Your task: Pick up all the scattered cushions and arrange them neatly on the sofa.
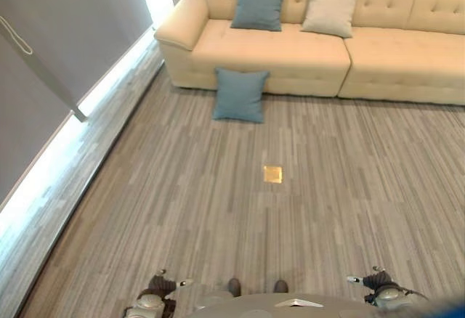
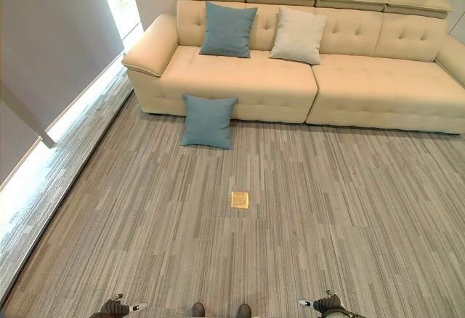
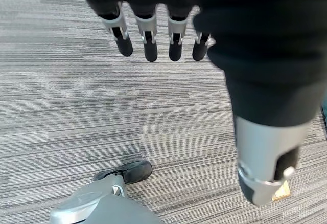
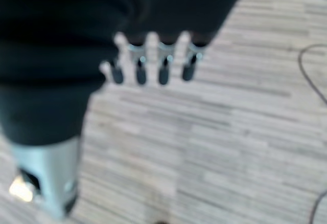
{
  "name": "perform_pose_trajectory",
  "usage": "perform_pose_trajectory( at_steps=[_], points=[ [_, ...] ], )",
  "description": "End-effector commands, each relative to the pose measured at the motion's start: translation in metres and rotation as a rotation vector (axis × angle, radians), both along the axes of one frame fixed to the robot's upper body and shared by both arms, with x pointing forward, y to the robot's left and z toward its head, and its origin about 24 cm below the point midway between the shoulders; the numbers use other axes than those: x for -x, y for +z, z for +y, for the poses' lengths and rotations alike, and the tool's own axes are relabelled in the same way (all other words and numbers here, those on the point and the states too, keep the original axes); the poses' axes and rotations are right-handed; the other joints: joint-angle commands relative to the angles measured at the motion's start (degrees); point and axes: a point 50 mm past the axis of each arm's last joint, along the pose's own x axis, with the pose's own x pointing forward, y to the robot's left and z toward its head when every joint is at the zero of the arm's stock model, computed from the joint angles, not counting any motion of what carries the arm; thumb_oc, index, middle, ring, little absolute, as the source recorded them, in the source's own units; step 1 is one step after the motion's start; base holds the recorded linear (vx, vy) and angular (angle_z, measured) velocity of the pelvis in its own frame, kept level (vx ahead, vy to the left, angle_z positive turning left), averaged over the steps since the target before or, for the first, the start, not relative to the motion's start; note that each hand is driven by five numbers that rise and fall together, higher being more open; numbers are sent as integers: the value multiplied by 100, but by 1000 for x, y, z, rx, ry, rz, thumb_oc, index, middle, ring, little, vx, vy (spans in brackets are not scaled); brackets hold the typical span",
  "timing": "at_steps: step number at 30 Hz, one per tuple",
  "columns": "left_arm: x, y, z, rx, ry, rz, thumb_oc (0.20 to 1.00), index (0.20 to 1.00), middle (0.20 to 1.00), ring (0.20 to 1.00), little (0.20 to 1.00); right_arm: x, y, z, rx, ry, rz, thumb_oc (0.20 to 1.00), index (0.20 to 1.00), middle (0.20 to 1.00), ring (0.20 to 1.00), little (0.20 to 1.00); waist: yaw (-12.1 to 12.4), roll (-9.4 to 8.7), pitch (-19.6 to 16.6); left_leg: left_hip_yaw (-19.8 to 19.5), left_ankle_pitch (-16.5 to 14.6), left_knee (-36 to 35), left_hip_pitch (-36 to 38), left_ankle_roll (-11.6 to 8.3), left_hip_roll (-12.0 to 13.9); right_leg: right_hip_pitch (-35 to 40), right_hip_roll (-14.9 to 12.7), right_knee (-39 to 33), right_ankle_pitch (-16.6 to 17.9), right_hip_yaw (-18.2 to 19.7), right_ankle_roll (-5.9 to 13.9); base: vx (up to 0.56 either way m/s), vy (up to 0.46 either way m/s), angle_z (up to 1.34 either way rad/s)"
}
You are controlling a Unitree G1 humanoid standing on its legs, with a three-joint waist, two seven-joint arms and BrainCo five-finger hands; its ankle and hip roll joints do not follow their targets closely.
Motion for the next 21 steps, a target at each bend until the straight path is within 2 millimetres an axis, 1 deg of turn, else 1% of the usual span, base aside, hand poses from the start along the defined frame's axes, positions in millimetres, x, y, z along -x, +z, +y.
perform_pose_trajectory(
  at_steps=[1,7,12,14,16,19,20,21],
  points=[
    [-22,3,-6,49,46,-68,1000,1000,1000,1000,1000,-14,2,3,3,46,-7,1000,1000,1000,1000,1000,-70,-96,240,-15,-927,21,203,66,-273,344,-92,56,-889,-43,340,40,-36,0],
    [-26,4,-5,43,56,-74,1000,1000,1000,1000,1000,-13,1,7,-6,52,-1,1000,1000,1000,1000,1000,-71,-149,289,-58,-922,21,186,63,-240,321,-33,56,-943,-2,272,64,-69,0],
    [-23,4,-2,27,39,-52,1000,1000,1000,1000,1000,-12,0,8,-12,56,2,1000,1000,1000,1000,1000,-81,-227,333,-79,-909,21,203,48,-193,326,40,56,-1018,75,188,74,-94,3],
    [-25,4,-2,29,44,-59,1000,1000,1000,1000,1000,-13,0,8,-11,54,-3,1000,1000,1000,1000,1000,-80,-284,370,-96,-903,105,151,23,-179,323,59,56,-1053,86,144,59,-114,0],
    [-32,7,-1,41,64,-92,1000,1000,1000,1000,1000,-13,0,8,-15,44,-11,1000,1000,1000,1000,1000,-76,-365,433,-91,-1025,572,-105,-46,-191,323,49,56,-1080,38,87,24,-116,8],
    [-44,11,-3,53,58,-136,1000,1000,1000,1000,1000,-16,1,8,-18,40,-25,1000,1000,1000,1000,1000,-78,-455,567,-28,-1233,1464,-567,-146,-198,353,51,56,-1126,-106,-10,23,-78,38],
    [-44,11,-3,53,58,-136,1000,1000,1000,1000,1000,-16,1,8,-18,40,-25,1000,1000,1000,1000,1000,-87,-449,560,-36,-1263,1527,-609,-147,-193,343,57,56,-1126,-115,-12,51,-45,30],
    [-50,12,-4,55,51,-152,1000,1000,1000,1000,1000,-18,2,9,-15,45,-33,1000,1000,1000,1000,1000,-52,-494,631,0,-1271,2056,-843,-187,-160,408,82,56,-1163,-176,-68,54,-25,31]
  ],
)
